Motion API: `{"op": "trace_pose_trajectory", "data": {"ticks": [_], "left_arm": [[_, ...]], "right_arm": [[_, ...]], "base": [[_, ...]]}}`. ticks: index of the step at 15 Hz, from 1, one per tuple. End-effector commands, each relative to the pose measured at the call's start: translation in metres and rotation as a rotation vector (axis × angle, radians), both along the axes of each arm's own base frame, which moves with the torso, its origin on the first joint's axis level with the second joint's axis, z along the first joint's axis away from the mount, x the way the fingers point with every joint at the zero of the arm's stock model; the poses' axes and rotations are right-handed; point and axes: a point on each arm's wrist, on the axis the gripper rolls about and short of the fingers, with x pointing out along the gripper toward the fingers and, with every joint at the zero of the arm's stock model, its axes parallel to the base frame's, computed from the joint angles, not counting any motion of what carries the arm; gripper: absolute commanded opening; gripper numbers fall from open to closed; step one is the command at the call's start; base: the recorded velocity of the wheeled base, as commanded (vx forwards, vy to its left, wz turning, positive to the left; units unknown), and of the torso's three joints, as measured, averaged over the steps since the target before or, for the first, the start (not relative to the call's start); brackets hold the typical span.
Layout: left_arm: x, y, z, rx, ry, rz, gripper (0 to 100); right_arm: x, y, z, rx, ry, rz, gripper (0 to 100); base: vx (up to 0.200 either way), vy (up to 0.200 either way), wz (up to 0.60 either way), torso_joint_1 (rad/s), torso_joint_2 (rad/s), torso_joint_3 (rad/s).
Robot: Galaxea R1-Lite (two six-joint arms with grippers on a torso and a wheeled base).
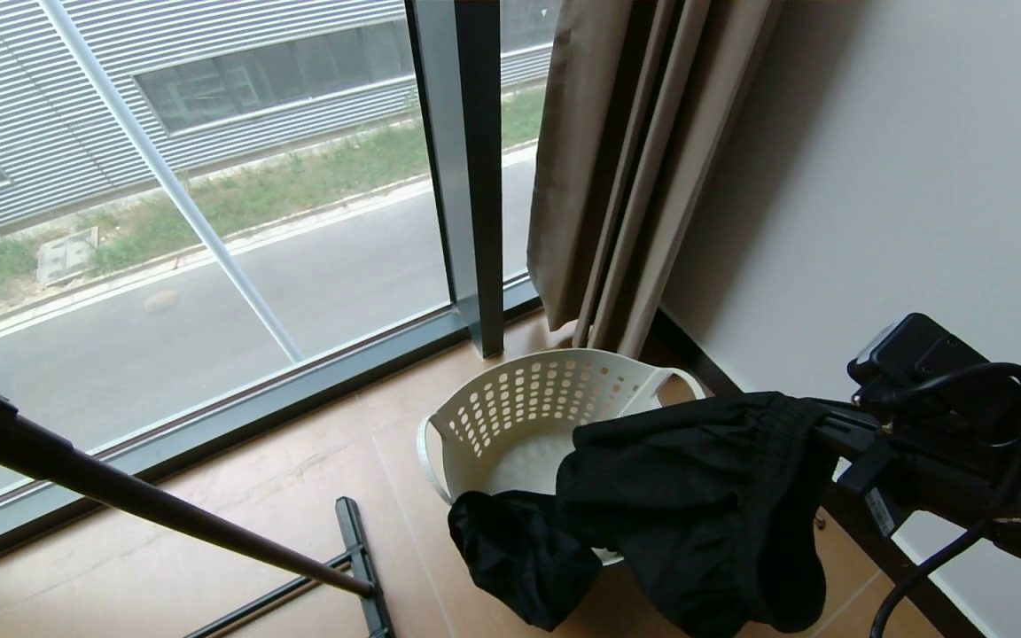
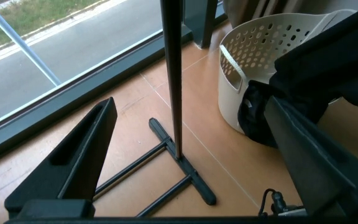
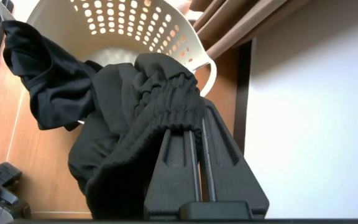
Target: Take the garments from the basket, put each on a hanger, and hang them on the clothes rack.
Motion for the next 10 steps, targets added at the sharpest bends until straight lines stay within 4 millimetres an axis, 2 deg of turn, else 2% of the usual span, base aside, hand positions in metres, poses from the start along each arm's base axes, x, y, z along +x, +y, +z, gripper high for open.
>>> {"op": "trace_pose_trajectory", "data": {"ticks": [1,4,10], "left_arm": [[0.0,0.0,0.0,-0.001,0.0,0.001,100],[0.0,0.0,0.0,0.001,0.0,0.0,100],[0.0,0.0,0.0,0.001,0.0,0.0,100]], "right_arm": [[0.0009,0.0001,-0.0003,-0.001,0.001,-0.002,0],[0.0015,0.0005,-0.0017,-0.004,0.006,-0.002,0],[0.0009,0.0001,-0.0026,-0.006,0.009,-0.002,0]], "base": [[0.0,0.0,0.0,-0.002,0.0,0.193],[0.0,0.0,0.0,0.007,-0.24,-0.027],[0.0,0.0,0.0,0.065,-0.43,-0.166]]}}
